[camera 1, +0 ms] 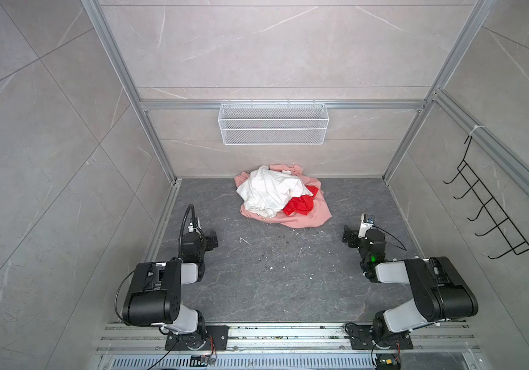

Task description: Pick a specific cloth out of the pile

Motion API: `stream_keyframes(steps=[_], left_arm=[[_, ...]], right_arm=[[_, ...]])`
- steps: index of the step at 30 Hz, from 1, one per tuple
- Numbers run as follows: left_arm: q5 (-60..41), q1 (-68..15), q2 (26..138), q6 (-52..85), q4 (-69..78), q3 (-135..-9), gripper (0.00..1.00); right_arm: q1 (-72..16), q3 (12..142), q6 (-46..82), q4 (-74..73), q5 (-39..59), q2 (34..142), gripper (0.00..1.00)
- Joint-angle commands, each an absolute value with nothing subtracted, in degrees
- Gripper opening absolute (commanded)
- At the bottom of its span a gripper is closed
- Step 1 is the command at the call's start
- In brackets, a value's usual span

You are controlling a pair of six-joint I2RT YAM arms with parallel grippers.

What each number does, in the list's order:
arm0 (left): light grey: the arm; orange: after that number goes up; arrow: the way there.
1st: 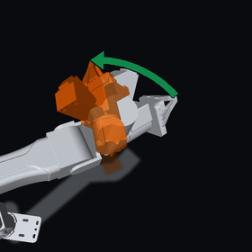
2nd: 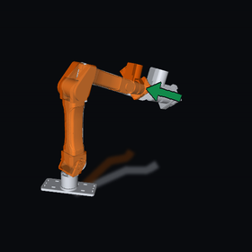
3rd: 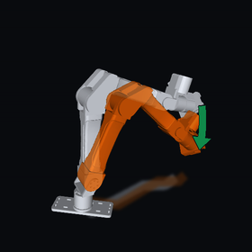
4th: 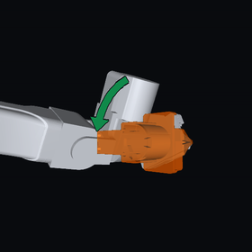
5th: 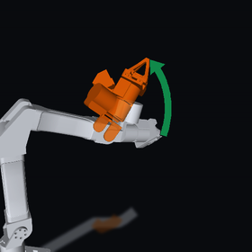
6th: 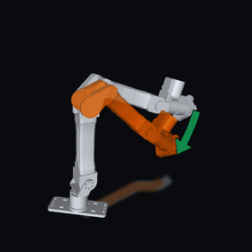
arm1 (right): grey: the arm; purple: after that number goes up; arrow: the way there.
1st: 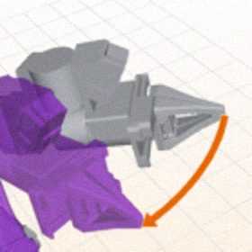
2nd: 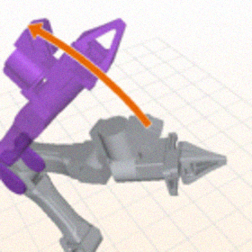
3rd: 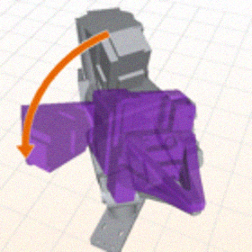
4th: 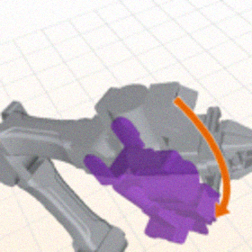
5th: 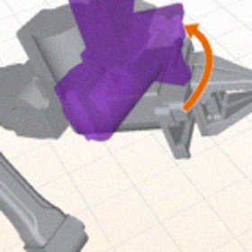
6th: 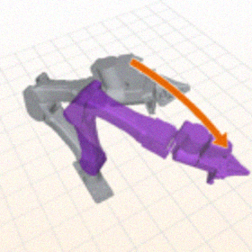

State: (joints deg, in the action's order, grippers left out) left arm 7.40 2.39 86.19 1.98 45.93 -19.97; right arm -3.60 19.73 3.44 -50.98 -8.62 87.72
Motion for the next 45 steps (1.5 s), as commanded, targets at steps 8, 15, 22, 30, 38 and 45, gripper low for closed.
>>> stream_keyframes(steps=[8,15,22,30,38,45], left_arm=[[7.9,2.7,85.9,1.9,48.8,-20.4,1.00],[7.8,2.7,85.9,1.9,48.8,-20.5,1.00],[7.7,2.7,86.0,1.9,48.6,-20.5,1.00],[7.8,2.7,86.0,2.0,48.8,-20.5,1.00],[7.7,2.6,85.9,1.9,48.6,-20.5,1.00],[7.8,2.6,85.6,1.9,48.0,-20.7,1.00]], right_arm=[[-3.3,20.7,3.2,-50.9,-6.9,87.1,0.99],[-3.3,20.6,3.2,-51.0,-6.9,87.1,0.99],[-3.4,20.4,3.1,-51.2,-6.9,86.9,0.99],[-3.3,20.2,2.8,-51.6,-6.9,86.7,0.99],[-3.2,20.3,3.7,-51.4,-7.9,86.8,0.99],[-3.2,20.0,3.3,-51.8,-7.9,86.6,1.00]])
